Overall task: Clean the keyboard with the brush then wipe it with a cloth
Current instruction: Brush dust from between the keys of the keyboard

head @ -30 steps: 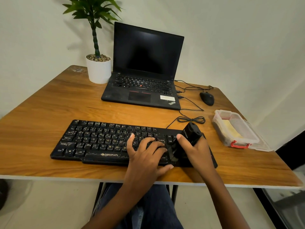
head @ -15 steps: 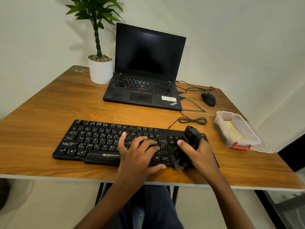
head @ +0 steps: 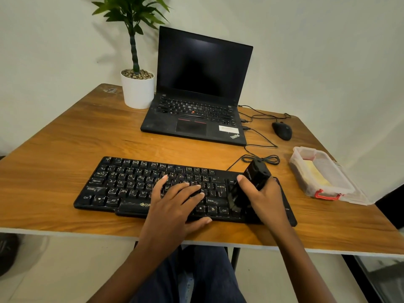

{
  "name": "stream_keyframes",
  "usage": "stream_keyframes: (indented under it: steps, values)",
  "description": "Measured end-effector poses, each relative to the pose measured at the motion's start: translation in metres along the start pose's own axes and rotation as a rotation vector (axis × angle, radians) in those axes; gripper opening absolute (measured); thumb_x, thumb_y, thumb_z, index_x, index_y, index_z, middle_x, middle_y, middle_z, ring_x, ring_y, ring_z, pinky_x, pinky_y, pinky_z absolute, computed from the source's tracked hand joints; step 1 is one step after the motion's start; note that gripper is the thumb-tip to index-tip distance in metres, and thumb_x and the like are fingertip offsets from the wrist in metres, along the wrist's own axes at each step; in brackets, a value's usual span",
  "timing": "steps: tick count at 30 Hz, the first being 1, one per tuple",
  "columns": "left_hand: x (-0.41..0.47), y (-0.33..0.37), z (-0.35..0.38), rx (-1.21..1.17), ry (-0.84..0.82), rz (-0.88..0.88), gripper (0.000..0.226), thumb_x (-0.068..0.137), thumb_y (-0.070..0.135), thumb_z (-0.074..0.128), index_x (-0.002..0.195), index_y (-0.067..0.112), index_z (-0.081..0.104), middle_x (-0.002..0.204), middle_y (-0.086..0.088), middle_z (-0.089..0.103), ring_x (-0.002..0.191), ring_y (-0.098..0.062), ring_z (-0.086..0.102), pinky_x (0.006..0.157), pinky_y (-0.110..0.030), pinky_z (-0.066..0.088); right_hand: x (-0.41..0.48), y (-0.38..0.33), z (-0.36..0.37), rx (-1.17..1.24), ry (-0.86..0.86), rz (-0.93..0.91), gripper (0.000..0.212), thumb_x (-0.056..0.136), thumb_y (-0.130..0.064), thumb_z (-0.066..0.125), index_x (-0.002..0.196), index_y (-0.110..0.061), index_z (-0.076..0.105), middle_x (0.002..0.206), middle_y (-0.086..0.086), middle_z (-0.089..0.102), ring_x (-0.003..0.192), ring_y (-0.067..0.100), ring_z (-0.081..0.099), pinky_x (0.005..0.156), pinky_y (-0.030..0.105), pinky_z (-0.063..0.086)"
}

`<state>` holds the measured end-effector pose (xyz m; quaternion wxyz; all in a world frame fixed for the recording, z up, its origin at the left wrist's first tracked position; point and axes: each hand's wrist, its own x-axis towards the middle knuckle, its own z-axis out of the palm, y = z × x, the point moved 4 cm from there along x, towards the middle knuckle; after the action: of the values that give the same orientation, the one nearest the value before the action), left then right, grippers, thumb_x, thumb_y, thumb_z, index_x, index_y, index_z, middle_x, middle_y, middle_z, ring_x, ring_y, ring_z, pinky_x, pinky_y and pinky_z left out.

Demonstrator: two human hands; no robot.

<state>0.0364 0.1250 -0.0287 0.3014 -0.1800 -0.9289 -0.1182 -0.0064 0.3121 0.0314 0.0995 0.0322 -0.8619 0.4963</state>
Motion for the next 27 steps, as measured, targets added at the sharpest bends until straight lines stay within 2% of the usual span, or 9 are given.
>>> stream_keyframes:
  steps: [3,5,8,11,14,17,22,24,27]
  values:
    - [0.0,0.0,0.001,-0.012,0.0,-0.007,0.052,0.082,0.06,0.046,0.106,0.021,0.07,0.117,0.004,0.066,0.109,-0.015,0.06,0.105,-0.049,0.028,-0.009,0.001,0.009,0.089,-0.104,0.044,0.01,0.085,-0.02,0.062,0.081,-0.012,0.057,0.076,0.001,0.061,0.064,-0.004,0.058,0.056,0.008,0.045]
    - [0.0,0.0,0.001,-0.024,0.0,-0.009,0.052,0.082,0.06,0.046,0.106,0.021,0.07,0.117,0.004,0.066,0.111,-0.015,0.058,0.105,-0.046,0.029,-0.012,0.0,0.007,0.095,-0.154,0.072,0.008,0.085,-0.019,0.061,0.079,-0.017,0.056,0.078,-0.001,0.062,0.067,-0.001,0.06,0.057,0.011,0.046]
    - [0.0,0.0,0.001,-0.051,-0.001,-0.013,0.053,0.083,0.06,0.045,0.108,0.02,0.069,0.118,0.003,0.065,0.113,-0.014,0.055,0.107,-0.041,0.028,-0.003,-0.002,0.002,0.034,-0.077,0.066,0.011,0.086,-0.022,0.061,0.078,-0.019,0.055,0.077,-0.002,0.061,0.072,0.007,0.059,0.058,0.016,0.044]
    - [0.0,0.0,0.001,-0.071,-0.005,-0.017,0.052,0.083,0.059,0.047,0.108,0.02,0.07,0.118,0.004,0.065,0.114,-0.015,0.056,0.107,-0.04,0.029,-0.001,-0.005,0.009,-0.026,0.001,0.023,0.016,0.085,-0.028,0.062,0.08,-0.015,0.055,0.074,0.0,0.061,0.067,0.006,0.058,0.058,0.017,0.045]
    - [0.0,-0.001,0.001,-0.075,-0.022,-0.021,0.052,0.083,0.06,0.047,0.109,0.02,0.069,0.119,0.004,0.064,0.114,-0.014,0.057,0.106,-0.039,0.03,-0.011,-0.004,0.013,0.044,-0.08,0.037,0.013,0.084,-0.026,0.062,0.082,-0.014,0.057,0.079,0.004,0.064,0.074,0.011,0.062,0.065,0.024,0.05]
    - [-0.001,-0.001,0.001,-0.076,-0.043,-0.03,0.053,0.084,0.061,0.046,0.111,0.021,0.068,0.12,0.005,0.063,0.115,-0.014,0.056,0.106,-0.039,0.03,-0.012,-0.004,0.004,0.073,-0.132,0.072,0.008,0.085,-0.02,0.062,0.08,-0.017,0.057,0.079,0.0,0.063,0.074,0.008,0.061,0.061,0.017,0.048]
    - [-0.001,-0.001,0.001,-0.074,-0.057,-0.036,0.053,0.084,0.061,0.046,0.111,0.021,0.068,0.121,0.005,0.063,0.115,-0.015,0.056,0.106,-0.039,0.03,-0.007,-0.008,0.01,0.002,-0.007,0.007,0.013,0.084,-0.025,0.063,0.077,-0.019,0.053,0.072,-0.002,0.059,0.066,0.001,0.058,0.056,0.012,0.044]
    - [-0.001,-0.001,0.002,-0.075,-0.06,-0.037,0.053,0.083,0.061,0.046,0.111,0.021,0.068,0.12,0.005,0.064,0.115,-0.014,0.056,0.106,-0.039,0.031,-0.014,-0.01,0.017,0.031,-0.051,-0.016,0.012,0.084,-0.022,0.063,0.078,-0.019,0.053,0.071,-0.004,0.059,0.066,-0.004,0.058,0.058,0.011,0.046]
    - [-0.001,-0.002,0.002,-0.078,-0.065,-0.04,0.053,0.083,0.061,0.046,0.111,0.022,0.068,0.121,0.005,0.063,0.115,-0.014,0.056,0.105,-0.04,0.031,-0.019,-0.007,0.013,0.085,-0.138,0.041,0.01,0.084,-0.018,0.062,0.077,-0.019,0.055,0.075,-0.002,0.061,0.067,-0.001,0.06,0.061,0.015,0.048]
